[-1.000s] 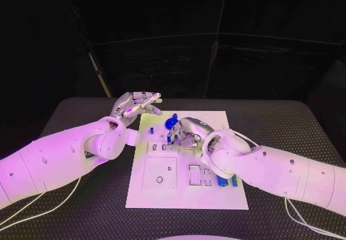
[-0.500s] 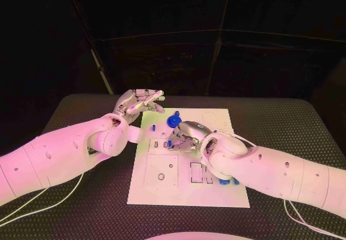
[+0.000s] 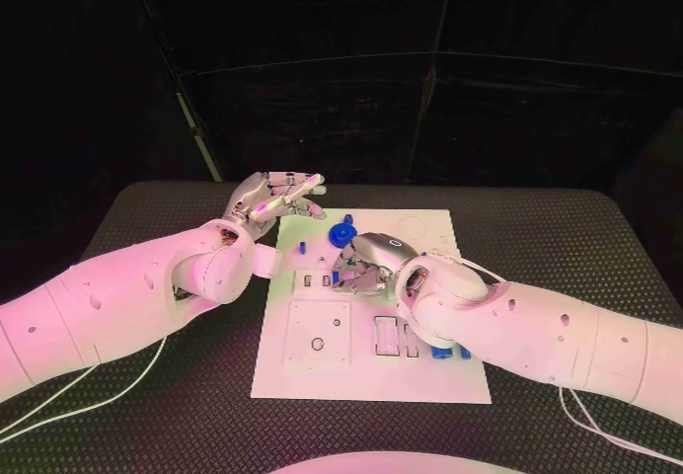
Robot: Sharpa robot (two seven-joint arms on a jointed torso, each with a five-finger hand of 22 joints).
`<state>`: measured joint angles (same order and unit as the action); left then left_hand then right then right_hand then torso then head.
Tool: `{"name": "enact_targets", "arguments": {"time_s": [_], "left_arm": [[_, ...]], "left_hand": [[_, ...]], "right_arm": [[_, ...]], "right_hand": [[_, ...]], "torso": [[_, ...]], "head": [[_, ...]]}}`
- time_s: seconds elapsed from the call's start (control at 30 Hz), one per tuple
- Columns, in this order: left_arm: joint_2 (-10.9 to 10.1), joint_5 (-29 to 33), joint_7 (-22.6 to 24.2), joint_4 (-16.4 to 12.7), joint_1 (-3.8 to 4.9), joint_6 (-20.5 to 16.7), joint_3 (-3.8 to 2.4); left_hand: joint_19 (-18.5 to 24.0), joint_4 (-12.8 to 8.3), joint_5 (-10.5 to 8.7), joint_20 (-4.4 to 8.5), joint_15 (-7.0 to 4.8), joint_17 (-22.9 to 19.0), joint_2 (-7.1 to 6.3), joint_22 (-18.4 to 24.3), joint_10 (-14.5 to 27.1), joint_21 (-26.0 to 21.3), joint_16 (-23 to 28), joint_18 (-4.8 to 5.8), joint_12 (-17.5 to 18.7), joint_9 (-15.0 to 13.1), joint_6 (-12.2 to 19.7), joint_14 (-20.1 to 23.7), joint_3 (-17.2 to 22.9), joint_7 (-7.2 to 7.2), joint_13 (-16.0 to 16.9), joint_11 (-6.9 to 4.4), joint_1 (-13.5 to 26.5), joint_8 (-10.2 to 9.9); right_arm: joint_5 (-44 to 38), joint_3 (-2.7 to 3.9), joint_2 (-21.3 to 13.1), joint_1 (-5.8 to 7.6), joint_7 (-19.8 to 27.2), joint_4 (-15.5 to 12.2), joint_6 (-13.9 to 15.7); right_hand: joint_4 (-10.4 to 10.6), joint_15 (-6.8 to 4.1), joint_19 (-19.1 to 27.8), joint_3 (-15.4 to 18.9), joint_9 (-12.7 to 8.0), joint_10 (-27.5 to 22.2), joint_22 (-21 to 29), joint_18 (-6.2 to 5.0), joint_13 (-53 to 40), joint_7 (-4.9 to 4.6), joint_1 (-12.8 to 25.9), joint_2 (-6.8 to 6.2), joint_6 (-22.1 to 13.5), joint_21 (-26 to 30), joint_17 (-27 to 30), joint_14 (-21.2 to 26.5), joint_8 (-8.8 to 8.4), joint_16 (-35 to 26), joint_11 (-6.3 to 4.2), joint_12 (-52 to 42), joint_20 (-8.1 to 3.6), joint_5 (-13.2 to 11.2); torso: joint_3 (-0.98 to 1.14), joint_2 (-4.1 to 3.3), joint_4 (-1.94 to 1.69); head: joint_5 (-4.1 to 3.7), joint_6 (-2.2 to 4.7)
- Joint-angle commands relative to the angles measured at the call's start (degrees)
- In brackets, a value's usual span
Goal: Assemble the parts on the task board
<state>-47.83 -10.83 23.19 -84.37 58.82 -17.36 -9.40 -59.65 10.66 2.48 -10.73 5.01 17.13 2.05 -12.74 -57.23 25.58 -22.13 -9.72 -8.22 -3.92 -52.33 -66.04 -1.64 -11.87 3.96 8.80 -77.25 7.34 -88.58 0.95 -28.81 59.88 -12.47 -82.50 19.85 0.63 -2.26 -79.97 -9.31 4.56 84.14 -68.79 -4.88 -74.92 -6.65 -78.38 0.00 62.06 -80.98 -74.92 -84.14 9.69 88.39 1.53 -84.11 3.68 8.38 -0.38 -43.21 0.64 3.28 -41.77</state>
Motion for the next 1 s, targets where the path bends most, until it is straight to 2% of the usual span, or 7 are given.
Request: {"name": "enact_targets", "arguments": {"time_s": [0.03,0.53,0.77,1.0], "left_arm": [[0.1,-0.2,0.1,0.0,0.09,0.9,-0.05],[0.1,-0.2,0.0,0.1,0.09,0.9,-0.05],[0.1,-0.2,-0.1,0.2,0.09,0.9,-0.05],[0.2,-0.2,-0.1,0.3,0.08,1.0,-0.05]], "left_hand": [[0.4,0.0,0.21,-0.08,-0.01,0.1,0.42,-0.1,-0.4,0.3,0.2,-0.48,0.4,0.0,-0.4,0.4,-0.3,0.0,0.0,-0.06,0.1,-0.3],[0.5,0.0,0.2,-0.09,0.02,0.1,0.43,-0.1,-0.4,0.2,0.2,-0.47,0.4,0.0,-0.4,0.5,-0.4,-0.04,0.0,-0.03,0.1,-0.4],[0.5,0.0,0.21,-0.09,0.03,0.1,0.43,-0.1,-0.4,0.2,0.3,-0.47,0.5,0.0,-0.4,0.5,-0.4,-0.06,0.0,-0.02,0.2,-0.4],[0.5,0.0,0.21,-0.09,0.03,0.1,0.43,-0.1,-0.4,0.2,0.3,-0.47,0.5,0.0,-0.4,0.5,-0.4,-0.06,0.0,-0.02,0.2,-0.4]], "right_arm": [[-1.5,-0.14,-0.1,-0.08,-1.4,0.2,-1.3],[-2.3,-0.14,0.1,-0.09,-1.9,0.3,-2.7],[-2.8,-0.14,0.2,-0.09,-2.2,0.4,-3.4],[-2.9,-0.14,0.3,-0.09,-1.9,0.4,-3.6]], "right_hand": [[-0.2,-0.38,-0.3,-0.3,0.2,0.0,0.0,0.76,-6.7,0.69,0.2,-0.26,1.2,-0.2,-9.7,-4.7,-0.1,-0.3,-0.19,0.2,-0.12,0.3],[-0.6,-0.16,-0.2,-0.4,0.0,-0.4,0.1,0.75,-6.3,0.3,0.6,-1.14,0.5,0.0,-9.4,-4.7,-0.52,-0.4,0.12,0.6,0.03,0.3],[-0.5,0.2,-0.1,-0.2,-0.4,-0.9,0.5,0.7,-5.7,-0.21,1.7,-2.28,-0.6,0.2,-8.9,-4.6,-1.13,-0.6,0.57,1.1,0.32,0.1],[-0.6,0.52,0.0,-0.2,-0.6,-1.2,0.6,0.69,-5.4,-0.66,2.1,-2.78,-1.6,0.3,-8.9,-4.6,-1.72,-0.7,0.96,1.4,0.6,0.2]], "torso": [[0.03,0.03,-0.06],[0.03,0.05,0.05],[0.03,0.06,-0.01],[0.03,0.08,0.05]], "head": [[0.1,-0.22],[0.24,-0.42],[0.23,-0.51],[0.19,-0.53]]}}
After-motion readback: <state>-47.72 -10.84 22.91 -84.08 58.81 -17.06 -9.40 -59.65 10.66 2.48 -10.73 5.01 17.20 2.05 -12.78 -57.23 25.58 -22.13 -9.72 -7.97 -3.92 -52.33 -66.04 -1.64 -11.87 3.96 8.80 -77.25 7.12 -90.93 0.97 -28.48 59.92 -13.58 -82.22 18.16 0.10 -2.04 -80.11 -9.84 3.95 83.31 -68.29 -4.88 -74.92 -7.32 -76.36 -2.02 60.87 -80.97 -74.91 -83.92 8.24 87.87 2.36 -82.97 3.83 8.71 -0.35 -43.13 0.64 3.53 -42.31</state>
